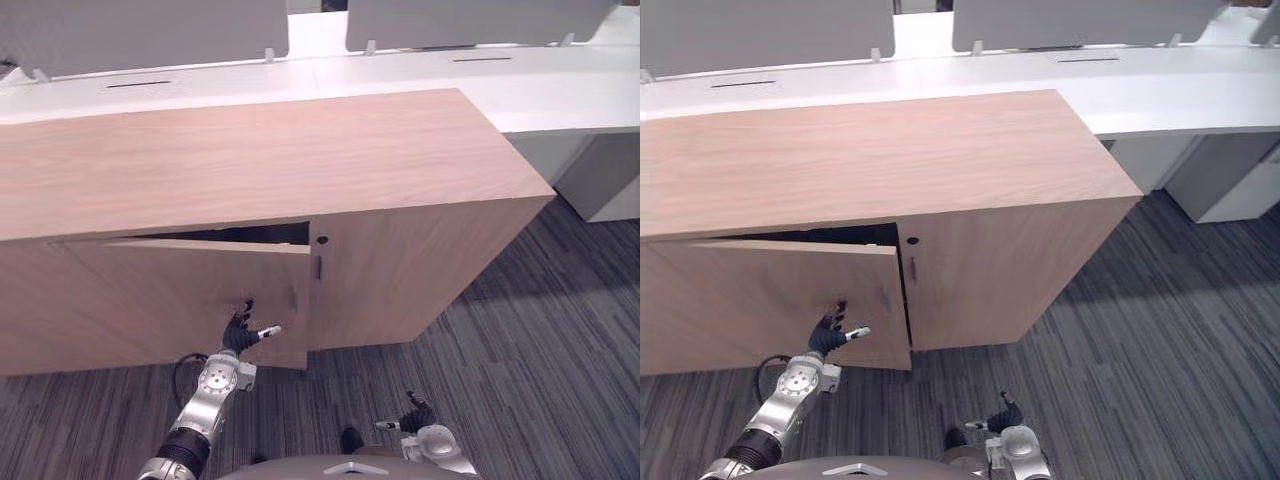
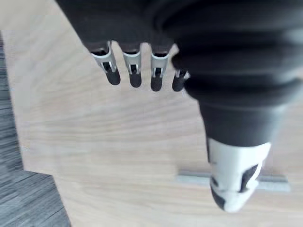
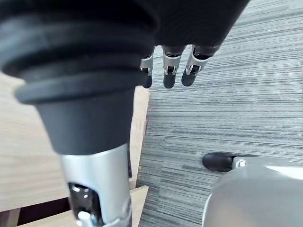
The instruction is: Walk over to the cabinet, pick up the folder, carry it to the office cabinet, place the folder inside the office cabinet, then close the office cabinet door
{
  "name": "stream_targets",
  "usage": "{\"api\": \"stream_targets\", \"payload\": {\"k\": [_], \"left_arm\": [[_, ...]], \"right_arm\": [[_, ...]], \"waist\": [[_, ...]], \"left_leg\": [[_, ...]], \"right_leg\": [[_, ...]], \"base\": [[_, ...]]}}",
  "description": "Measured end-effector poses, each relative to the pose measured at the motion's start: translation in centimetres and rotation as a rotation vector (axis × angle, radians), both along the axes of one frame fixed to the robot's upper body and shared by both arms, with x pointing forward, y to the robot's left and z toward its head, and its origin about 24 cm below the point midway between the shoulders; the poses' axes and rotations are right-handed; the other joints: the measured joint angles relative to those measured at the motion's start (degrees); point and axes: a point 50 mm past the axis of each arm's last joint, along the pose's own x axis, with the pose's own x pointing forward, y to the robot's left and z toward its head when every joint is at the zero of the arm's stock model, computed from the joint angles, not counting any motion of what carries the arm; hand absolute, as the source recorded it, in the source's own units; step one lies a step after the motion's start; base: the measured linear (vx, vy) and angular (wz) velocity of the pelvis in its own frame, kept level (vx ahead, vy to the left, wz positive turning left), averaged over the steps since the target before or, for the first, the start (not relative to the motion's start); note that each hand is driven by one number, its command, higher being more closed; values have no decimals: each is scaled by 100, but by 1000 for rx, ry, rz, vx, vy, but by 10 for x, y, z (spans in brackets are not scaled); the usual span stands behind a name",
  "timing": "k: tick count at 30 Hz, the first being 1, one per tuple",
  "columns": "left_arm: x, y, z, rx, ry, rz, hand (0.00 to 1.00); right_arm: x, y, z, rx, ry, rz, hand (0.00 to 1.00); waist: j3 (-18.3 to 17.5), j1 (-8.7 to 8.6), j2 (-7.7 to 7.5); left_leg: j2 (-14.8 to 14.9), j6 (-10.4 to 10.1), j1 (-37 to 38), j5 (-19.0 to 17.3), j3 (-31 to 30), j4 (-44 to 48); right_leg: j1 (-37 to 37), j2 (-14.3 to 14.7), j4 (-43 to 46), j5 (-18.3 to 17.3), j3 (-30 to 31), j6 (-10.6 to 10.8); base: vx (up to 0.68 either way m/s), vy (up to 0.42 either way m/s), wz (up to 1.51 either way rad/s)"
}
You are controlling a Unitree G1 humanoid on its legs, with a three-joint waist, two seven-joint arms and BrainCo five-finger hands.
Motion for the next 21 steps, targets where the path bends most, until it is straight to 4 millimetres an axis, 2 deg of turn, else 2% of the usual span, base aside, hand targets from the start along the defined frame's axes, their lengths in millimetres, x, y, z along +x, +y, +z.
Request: {"api": "stream_targets", "payload": {"k": [7,11,17,21], "left_arm": [[-52,22,-42,79,255,23,0],[-66,30,-51,99,320,53,0],[-98,47,-67,132,463,123,0],[-103,54,-69,137,483,162,0]], "right_arm": [[-13,-6,-4,-2,37,-42,0],[-23,-7,-9,0,82,-56,0],[-31,-10,-12,6,116,-88,0],[-32,-9,-14,12,133,-90,0]], "waist": [[22,79,7],[25,86,-2],[-110,223,-6],[-132,248,-39]], "left_leg": [[-27,-93,98,-76,-9,-278],[-20,-143,126,-44,-149,-406],[18,-102,189,3,-282,-390],[17,-28,214,18,-303,-388]], "right_leg": [[7,-13,-247,20,37,-37],[9,35,-286,21,7,-38],[30,116,-247,88,-5,-39],[69,148,-257,109,-15,-51]], "base": [[-116,-18,-11],[-10,-31,1],[94,-8,-6],[126,4,-3]]}}
